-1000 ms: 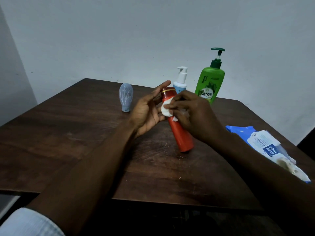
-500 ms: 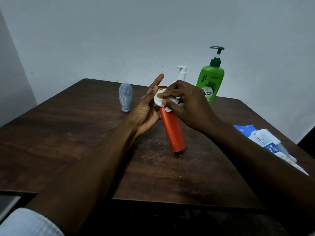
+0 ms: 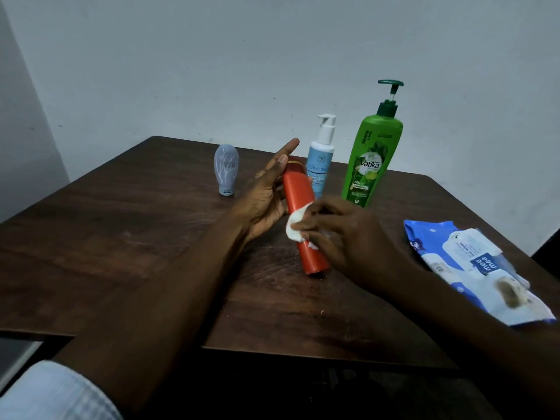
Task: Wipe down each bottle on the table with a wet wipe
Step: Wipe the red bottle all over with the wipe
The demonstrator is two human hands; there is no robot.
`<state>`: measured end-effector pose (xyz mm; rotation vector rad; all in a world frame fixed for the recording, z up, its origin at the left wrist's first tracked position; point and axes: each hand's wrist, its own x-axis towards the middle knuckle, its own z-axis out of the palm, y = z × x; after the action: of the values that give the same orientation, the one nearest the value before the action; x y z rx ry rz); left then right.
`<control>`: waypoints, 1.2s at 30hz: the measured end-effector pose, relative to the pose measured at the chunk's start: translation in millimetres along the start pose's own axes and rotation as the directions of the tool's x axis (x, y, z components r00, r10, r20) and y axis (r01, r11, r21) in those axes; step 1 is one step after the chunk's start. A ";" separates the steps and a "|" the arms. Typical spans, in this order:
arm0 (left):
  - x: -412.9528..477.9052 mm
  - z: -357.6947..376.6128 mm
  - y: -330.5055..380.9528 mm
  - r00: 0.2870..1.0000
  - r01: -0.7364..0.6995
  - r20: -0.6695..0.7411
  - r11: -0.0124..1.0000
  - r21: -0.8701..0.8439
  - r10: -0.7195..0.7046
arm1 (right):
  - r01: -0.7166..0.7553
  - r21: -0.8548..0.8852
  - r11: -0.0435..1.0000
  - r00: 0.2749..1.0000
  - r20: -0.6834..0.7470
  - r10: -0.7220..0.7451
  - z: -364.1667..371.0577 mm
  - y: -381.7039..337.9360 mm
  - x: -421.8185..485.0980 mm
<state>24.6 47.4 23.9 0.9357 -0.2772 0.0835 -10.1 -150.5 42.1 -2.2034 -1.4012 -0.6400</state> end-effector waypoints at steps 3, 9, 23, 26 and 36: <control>-0.2 1.6 -0.8 1.000 0.018 -0.004 1.000 -0.013 -0.018 | 0.027 -0.017 1.000 0.999 0.030 -0.026 1.4 -8.2 -24.3; -1.0 3.4 -0.1 1.000 0.024 -0.008 0.999 0.024 -0.024 | 0.045 0.011 0.999 0.992 0.116 -0.046 1.5 -13.0 -51.1; -6.2 11.5 6.6 0.999 0.029 -0.023 0.999 0.017 -0.029 | -0.011 0.012 1.000 1.000 -0.003 0.011 -1.7 -5.4 -10.0; -5.9 11.0 6.0 0.998 0.015 -0.061 1.000 0.001 -0.015 | -0.036 -0.013 0.999 0.998 -0.056 0.036 -2.6 -1.3 16.4; -9.7 11.3 8.3 0.985 -0.020 -0.170 0.995 0.100 0.037 | -0.064 0.008 0.998 0.986 -0.153 0.065 0.0 5.8 69.2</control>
<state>11.5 43.7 34.0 1.0158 -0.1278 0.2044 21.3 -103.8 82.8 -2.1389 -1.2479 -0.7658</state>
